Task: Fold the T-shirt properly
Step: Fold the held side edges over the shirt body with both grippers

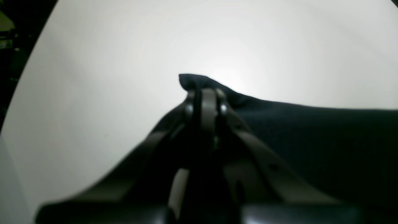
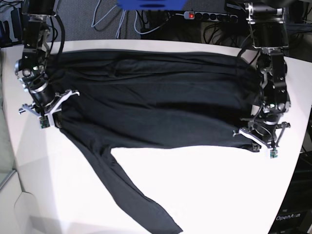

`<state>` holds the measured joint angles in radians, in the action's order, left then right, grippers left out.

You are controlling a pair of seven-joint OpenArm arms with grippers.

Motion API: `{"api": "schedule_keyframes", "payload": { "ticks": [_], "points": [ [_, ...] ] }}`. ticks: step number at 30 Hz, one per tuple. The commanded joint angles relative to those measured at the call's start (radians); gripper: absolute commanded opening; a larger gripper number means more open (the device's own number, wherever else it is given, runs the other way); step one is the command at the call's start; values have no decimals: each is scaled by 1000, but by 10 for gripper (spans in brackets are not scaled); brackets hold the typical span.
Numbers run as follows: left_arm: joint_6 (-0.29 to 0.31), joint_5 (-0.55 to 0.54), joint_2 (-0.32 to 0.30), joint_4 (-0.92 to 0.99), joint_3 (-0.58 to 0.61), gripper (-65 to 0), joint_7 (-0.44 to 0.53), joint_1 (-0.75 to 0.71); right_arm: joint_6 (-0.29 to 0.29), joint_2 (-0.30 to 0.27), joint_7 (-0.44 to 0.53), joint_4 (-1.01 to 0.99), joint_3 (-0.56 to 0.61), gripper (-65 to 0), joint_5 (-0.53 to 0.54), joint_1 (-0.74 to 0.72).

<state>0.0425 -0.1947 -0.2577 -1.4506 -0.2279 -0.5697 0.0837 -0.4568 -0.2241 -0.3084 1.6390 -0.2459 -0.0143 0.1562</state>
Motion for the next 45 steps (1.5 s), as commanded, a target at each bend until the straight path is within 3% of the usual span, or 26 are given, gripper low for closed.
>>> {"api": "schedule_keyframes", "payload": {
  "ticks": [1,5,8,13,21,29,45],
  "points": [
    [-2,-2,-13,-31,-18,-650,17,3,-1,-13,27,25,-7,-648,12,-2],
    [-2,-4,-13,-78,-34,-650,17,-32,-1,30,42,57,-83,-648,12,13],
    [-2,-4,-13,-123,-34,-650,17,-65,-1,79,125,65,-175,-648,12,29],
    [-2,-4,-12,-197,-34,-650,15,-112,-1,98,229,65,-247,-649,12,73],
    [-2,-4,-7,-287,-66,-650,15,-198,-1,99,329,62,-255,-650,12,161],
    [0,-5,-5,-324,-138,-650,15,-278,-3,157,432,62,-309,-650,12,199],
    [0,-5,-9,-324,-141,-650,17,-350,-3,160,647,-32,-323,-650,12,343]
  ]
}}
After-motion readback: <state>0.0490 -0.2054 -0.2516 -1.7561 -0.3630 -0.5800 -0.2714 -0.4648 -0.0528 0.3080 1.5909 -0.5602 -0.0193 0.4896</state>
